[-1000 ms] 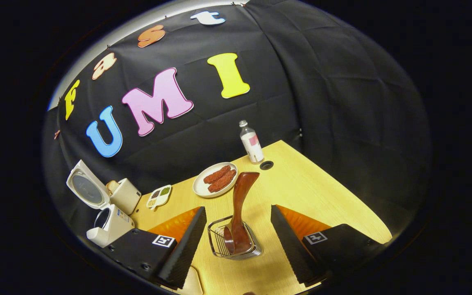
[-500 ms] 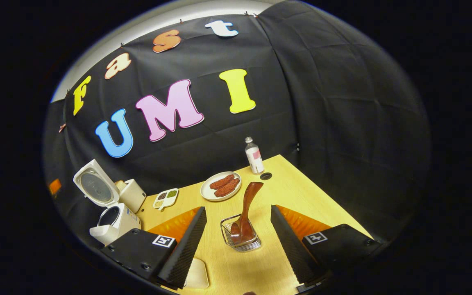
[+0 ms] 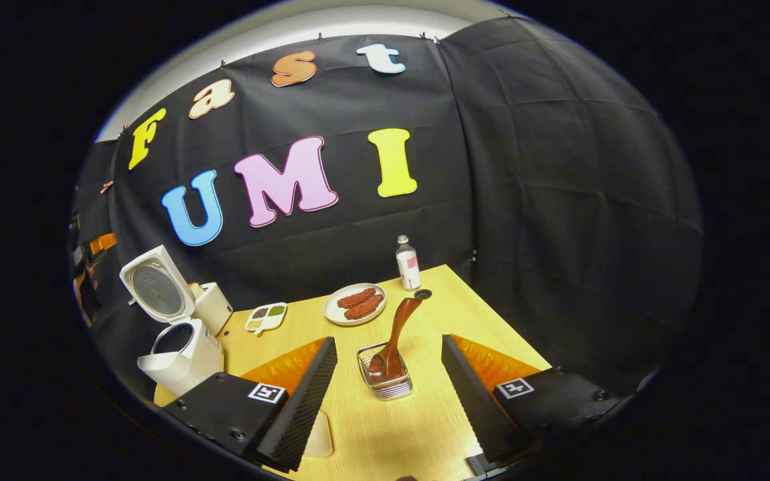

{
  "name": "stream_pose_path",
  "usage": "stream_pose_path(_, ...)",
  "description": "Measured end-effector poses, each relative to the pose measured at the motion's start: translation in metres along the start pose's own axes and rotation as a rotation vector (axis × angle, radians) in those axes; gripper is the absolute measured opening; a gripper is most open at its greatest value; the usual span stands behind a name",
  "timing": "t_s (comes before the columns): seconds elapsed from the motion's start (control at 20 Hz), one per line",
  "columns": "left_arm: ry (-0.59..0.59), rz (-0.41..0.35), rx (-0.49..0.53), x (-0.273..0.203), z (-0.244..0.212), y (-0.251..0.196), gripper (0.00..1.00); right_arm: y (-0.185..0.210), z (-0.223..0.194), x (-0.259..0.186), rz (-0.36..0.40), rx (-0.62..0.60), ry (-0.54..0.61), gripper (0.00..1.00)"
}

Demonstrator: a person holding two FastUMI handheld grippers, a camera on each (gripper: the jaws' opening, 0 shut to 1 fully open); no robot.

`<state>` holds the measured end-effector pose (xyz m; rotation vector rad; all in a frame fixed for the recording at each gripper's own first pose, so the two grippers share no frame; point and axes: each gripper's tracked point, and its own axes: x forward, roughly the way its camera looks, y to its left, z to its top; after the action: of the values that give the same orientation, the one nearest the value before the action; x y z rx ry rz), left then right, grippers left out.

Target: Close the left gripper, press the button to open the rice cooker; take a wooden spoon from the chopstick holder with the right hand, scoop a spoonful of rice and pour it into the rice cooker, then put the wooden spoon back into the chopstick holder.

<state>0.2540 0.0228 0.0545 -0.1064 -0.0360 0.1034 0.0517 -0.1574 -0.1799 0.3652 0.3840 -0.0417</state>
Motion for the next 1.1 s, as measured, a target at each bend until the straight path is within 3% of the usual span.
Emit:
stream_pose_path(0.3,0.000,0.014,0.137,0.060,-0.009,0.015,0.94,0.011,0.000,-0.016,-0.022,-0.005,-0.008,0.98)
stream_pose_path(0.55,-0.009,0.027,0.132,0.106,-0.018,0.024,0.92,0.018,0.001,-0.036,-0.055,0.022,-0.025,0.98)
stream_pose_path(0.8,0.076,0.039,0.158,0.141,-0.060,0.035,0.92,0.023,-0.007,-0.064,-0.093,0.011,-0.031,0.98)
stream_pose_path(0.9,0.107,0.053,0.132,0.142,-0.072,0.040,0.93,0.023,-0.008,-0.070,-0.101,0.008,-0.030,0.98)
stream_pose_path(0.95,0.100,0.049,0.100,0.141,-0.070,0.040,1.00,0.022,-0.007,-0.071,-0.105,0.006,-0.032,0.98)
stream_pose_path(1.1,0.125,0.059,0.069,0.125,-0.075,0.040,1.00,0.018,-0.005,-0.069,-0.107,0.014,-0.030,0.98)
